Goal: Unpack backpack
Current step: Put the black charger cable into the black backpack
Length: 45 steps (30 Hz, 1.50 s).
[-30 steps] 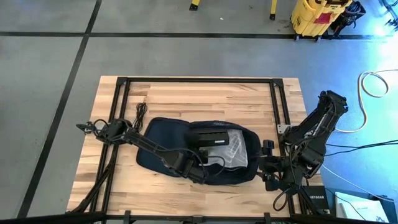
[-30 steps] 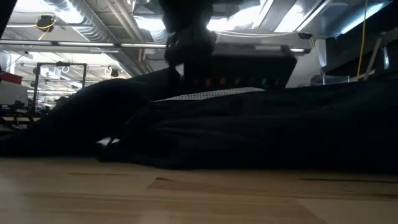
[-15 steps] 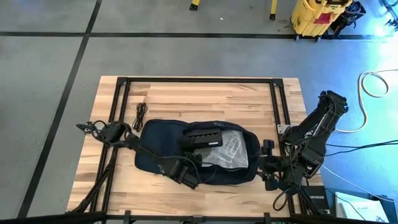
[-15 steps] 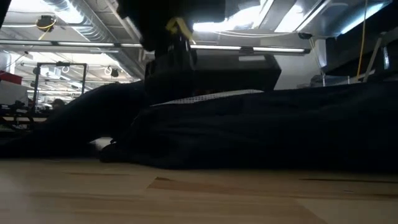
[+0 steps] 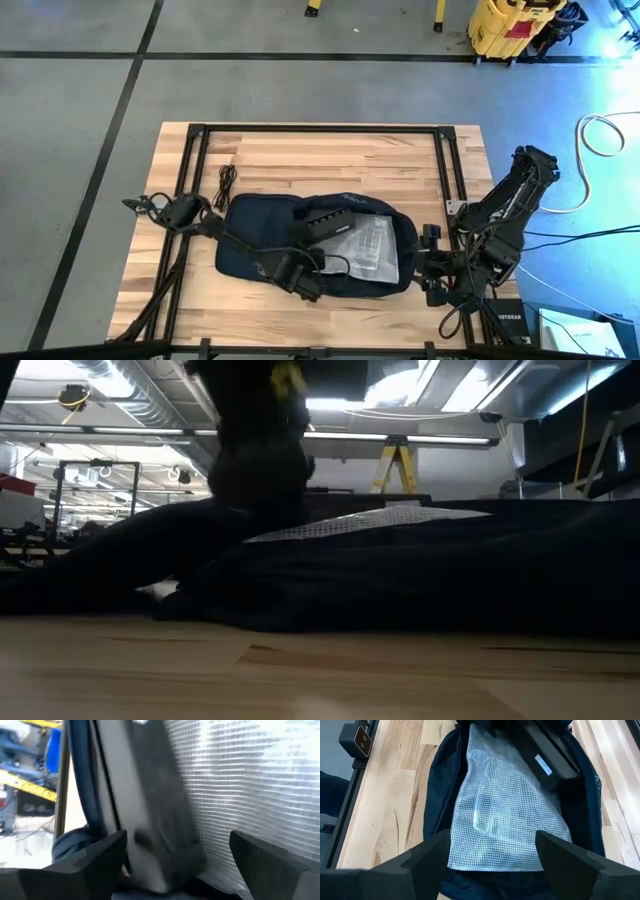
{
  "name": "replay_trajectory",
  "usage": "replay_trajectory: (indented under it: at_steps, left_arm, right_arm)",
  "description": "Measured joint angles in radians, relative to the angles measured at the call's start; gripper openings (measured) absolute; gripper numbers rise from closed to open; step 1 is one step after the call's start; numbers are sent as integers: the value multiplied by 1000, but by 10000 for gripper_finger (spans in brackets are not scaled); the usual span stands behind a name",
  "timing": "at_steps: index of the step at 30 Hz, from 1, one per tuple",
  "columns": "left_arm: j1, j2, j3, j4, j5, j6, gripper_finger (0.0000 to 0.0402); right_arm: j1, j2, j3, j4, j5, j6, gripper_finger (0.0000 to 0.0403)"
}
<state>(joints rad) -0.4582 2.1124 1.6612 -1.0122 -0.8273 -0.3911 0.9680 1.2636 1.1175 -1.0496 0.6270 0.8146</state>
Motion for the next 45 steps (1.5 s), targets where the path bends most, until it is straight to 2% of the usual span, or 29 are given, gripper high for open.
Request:
replay_trajectory:
  at_steps: [7, 12, 17, 27, 33, 45]
  left_arm:
    - [-22, -12, 101, -23, -25, 66, 341]
    - [11, -53, 136, -14, -40, 86, 342]
    - [51, -60, 136, -16, -17, 104, 342]
    - [132, -60, 130, -65, -41, 6, 343]
    - [152, -52, 130, -78, 42, 30, 343]
    - [147, -28, 55, -44, 36, 5, 343]
  right_arm:
    - [0, 0, 0, 0, -1, 0, 275]
    - [0, 0, 0, -1, -10, 0, 275]
    - [0, 0, 0, -1, -11, 1, 275]
    - [0, 0, 0, 0, -11, 4, 275]
    - [0, 0, 0, 0, -11, -1, 275]
    - [0, 0, 0, 1, -10, 0, 275]
